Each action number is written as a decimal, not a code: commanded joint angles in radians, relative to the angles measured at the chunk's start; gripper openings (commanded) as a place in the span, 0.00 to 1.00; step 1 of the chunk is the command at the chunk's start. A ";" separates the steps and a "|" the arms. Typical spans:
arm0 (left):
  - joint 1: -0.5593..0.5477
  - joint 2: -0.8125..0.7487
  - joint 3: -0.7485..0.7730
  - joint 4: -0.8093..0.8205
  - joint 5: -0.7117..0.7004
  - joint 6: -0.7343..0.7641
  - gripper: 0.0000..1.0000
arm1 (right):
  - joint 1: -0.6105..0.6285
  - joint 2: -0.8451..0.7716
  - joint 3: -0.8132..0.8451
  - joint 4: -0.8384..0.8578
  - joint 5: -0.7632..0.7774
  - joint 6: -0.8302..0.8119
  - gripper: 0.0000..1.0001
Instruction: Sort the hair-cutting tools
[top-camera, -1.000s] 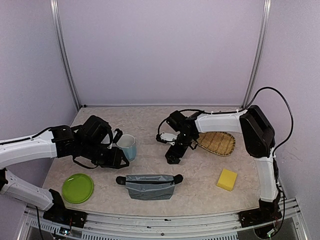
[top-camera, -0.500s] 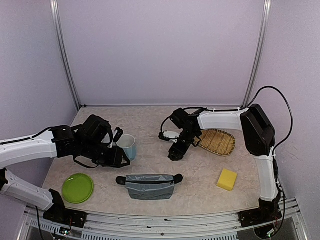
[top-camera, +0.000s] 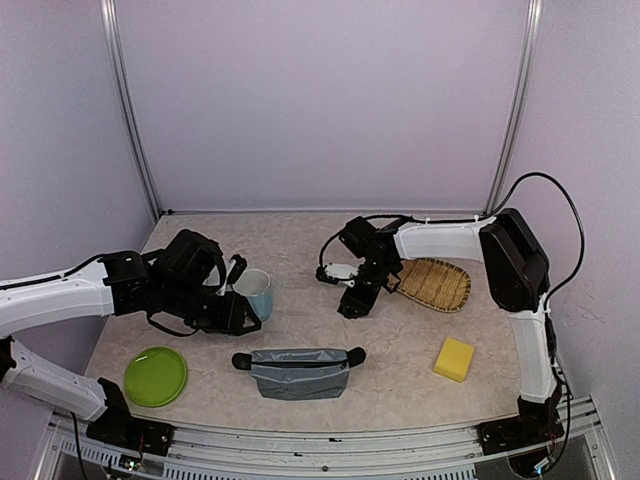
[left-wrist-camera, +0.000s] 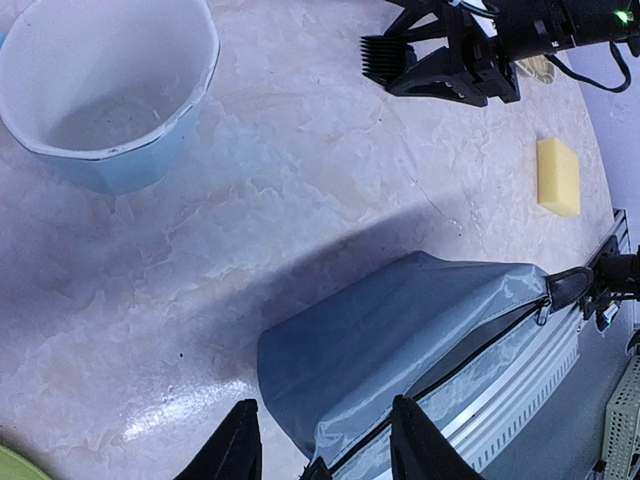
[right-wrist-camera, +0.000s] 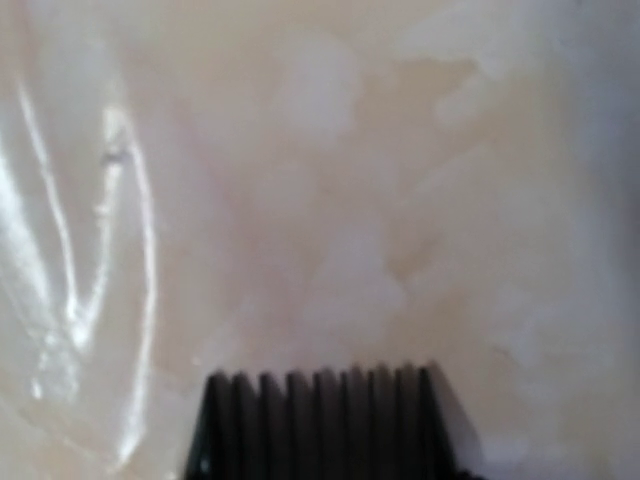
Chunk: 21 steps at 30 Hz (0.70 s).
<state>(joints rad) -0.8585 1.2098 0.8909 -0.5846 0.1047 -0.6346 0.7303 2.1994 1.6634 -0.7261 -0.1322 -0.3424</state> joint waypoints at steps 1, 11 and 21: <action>0.006 0.009 -0.009 0.033 0.012 0.018 0.43 | 0.007 0.014 -0.050 -0.059 0.017 -0.017 0.50; 0.006 -0.011 0.020 -0.030 -0.001 0.014 0.43 | 0.006 -0.159 0.057 -0.132 -0.058 -0.059 0.47; 0.009 -0.040 -0.028 -0.035 0.011 -0.022 0.43 | 0.097 -0.338 0.088 -0.215 -0.557 -0.114 0.47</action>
<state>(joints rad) -0.8585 1.1896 0.8906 -0.6144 0.0998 -0.6357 0.7532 1.9038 1.7508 -0.8734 -0.4358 -0.4194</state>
